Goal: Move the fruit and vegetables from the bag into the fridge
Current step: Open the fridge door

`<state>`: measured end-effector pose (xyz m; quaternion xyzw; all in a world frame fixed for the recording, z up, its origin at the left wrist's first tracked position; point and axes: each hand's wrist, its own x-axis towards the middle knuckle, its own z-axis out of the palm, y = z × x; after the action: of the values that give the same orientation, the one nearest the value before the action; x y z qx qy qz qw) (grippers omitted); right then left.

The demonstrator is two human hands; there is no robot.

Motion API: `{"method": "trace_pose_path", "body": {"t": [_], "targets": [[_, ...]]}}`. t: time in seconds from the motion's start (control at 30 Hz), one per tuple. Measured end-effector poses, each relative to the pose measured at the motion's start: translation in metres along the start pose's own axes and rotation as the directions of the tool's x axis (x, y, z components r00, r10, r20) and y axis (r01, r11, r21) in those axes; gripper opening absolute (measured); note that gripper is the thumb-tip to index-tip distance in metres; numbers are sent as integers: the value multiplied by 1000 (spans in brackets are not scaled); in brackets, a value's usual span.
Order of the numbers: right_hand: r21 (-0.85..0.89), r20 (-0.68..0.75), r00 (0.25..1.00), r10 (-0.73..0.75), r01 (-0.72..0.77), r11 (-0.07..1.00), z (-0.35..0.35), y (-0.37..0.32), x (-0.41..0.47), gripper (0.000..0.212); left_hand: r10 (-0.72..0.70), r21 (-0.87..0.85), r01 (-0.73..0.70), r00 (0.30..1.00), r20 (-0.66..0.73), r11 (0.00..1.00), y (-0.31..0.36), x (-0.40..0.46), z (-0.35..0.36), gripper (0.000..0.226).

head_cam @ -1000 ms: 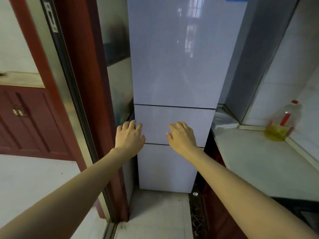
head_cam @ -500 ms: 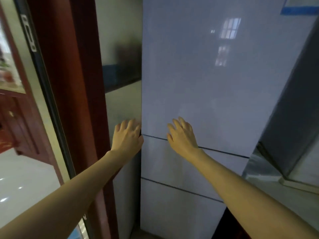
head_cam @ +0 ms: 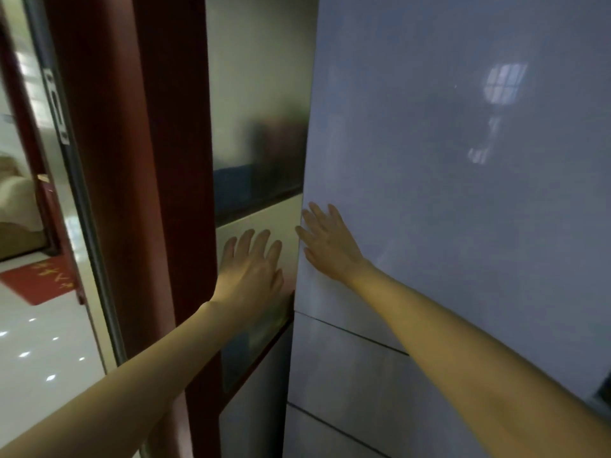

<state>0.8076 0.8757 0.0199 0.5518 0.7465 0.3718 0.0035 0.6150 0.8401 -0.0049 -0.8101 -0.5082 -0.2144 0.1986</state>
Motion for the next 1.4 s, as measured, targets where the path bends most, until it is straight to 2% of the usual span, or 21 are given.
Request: {"method": "trace_pose_path", "body": {"t": [0.17, 0.27, 0.43, 0.57, 0.77, 0.93, 1.1, 1.23, 1.33, 1.4], "targets": [[-234, 82, 993, -86, 103, 967, 4, 1, 32, 49, -46, -73, 48, 999, 26, 996, -15, -1, 13, 52], [-371, 155, 978, -141, 190, 909, 7, -1, 42, 44, -71, -135, 75, 997, 31, 988, -23, -1, 16, 52], [-471, 221, 961, -165, 253, 845, 7, -2, 48, 39, 22, -133, -22, 1000, -2, 991, -27, -4, 11, 49], [-491, 210, 968, -136, 225, 841, 4, -9, 46, 41, 98, -105, -99, 995, -8, 990, -25, -11, 5, 48], [-438, 174, 978, -117, 183, 880, -5, -26, 33, 51, 187, -107, -199, 976, -112, 974, -25, -33, -7, 38], [-445, 181, 976, -120, 190, 875, -23, -46, 16, 54, 205, -133, -216, 975, -90, 967, -26, -58, -11, 39], [-404, 94, 986, -137, 164, 900, -54, -66, -19, 47, 238, -99, -250, 964, -118, 963, -30, -91, -24, 36], [-369, -137, 973, -186, 124, 921, -79, -87, -60, 36, 226, -89, -243, 960, -163, 966, -36, -113, -43, 36], [-353, -209, 966, -149, 67, 933, -97, -103, -88, 40, 204, -105, -221, 966, -156, 970, -39, -133, -56, 38], [-368, -201, 973, -114, 33, 929, -112, -114, -108, 46, 188, -117, -206, 971, -149, 971, -42, -148, -64, 41]]}}
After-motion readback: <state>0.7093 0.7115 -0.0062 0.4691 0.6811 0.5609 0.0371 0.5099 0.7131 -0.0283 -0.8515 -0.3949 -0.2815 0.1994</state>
